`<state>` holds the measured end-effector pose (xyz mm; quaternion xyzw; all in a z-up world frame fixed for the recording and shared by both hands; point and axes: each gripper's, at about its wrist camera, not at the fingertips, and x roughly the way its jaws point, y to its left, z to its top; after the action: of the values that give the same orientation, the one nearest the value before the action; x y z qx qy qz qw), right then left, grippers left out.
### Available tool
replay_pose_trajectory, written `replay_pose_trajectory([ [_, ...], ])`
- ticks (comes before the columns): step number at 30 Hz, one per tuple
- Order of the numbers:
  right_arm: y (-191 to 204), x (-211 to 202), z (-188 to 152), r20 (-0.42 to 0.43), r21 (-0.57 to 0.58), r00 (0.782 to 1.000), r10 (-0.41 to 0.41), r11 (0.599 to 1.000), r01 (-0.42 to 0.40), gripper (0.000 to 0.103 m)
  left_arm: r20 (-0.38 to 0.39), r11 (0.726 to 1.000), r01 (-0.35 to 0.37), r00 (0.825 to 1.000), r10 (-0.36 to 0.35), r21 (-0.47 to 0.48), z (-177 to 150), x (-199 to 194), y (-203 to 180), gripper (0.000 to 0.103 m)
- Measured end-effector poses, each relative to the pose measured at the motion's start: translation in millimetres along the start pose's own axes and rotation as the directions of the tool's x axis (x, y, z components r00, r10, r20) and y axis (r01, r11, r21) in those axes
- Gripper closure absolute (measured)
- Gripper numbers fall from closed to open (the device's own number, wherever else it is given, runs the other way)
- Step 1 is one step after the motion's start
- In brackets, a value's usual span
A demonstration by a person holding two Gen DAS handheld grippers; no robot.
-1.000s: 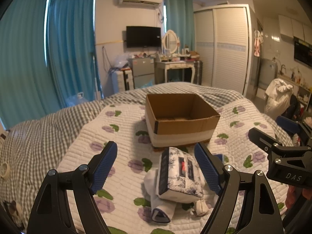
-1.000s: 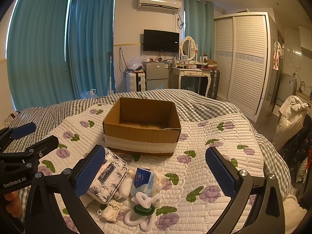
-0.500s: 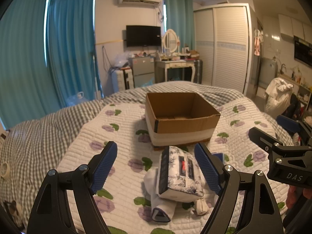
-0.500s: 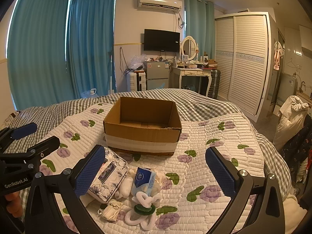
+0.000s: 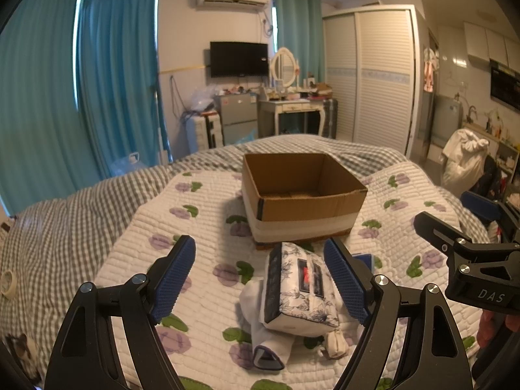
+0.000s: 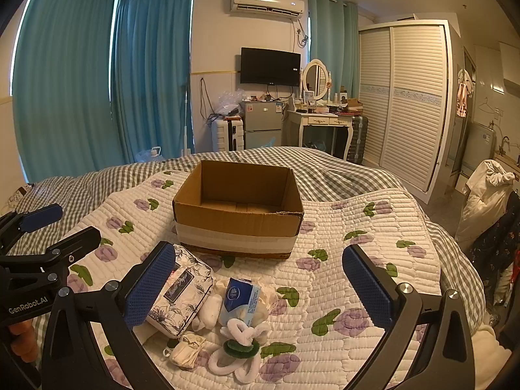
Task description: Organize soft objects
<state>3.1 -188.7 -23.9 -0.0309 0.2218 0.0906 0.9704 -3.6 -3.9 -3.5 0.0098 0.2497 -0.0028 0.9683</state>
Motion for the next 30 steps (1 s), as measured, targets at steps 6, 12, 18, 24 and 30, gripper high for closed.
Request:
replay_pose_trajectory([
  [6, 1, -1, -2, 0.001, -0.002, 1.0, 0.0, 1.0, 0.0, 0.0, 0.0, 1.0, 0.001, 1.0, -0.001, 0.002, -1, 0, 1, 0.021],
  [12, 2, -2, -2, 0.004, -0.005, 1.0, 0.0, 1.0, 0.0, 0.0, -0.001, 1.0, 0.006, 1.0, -0.006, 0.004, -1, 0, 1, 0.021],
  [18, 4, -8, 3, 0.013, -0.014, 1.0, 0.003, 1.0, -0.003, 0.0, 0.003, 1.0, 0.006, 1.0, -0.006, 0.003, 2, -4, 2, 0.021],
  [24, 3, -15, 4, 0.01, -0.032, 1.0, 0.009, 0.999, -0.008, 0.0, -0.001, 1.0, 0.008, 1.0, -0.008, 0.004, 4, -12, 3, 0.021],
  [30, 0, -5, -16, -0.086, -0.066, 0.996, 0.009, 0.998, -0.015, 0.0, -0.085, 1.0, -0.003, 0.996, 0.002, -0.018, -19, 1, 12, 0.021],
])
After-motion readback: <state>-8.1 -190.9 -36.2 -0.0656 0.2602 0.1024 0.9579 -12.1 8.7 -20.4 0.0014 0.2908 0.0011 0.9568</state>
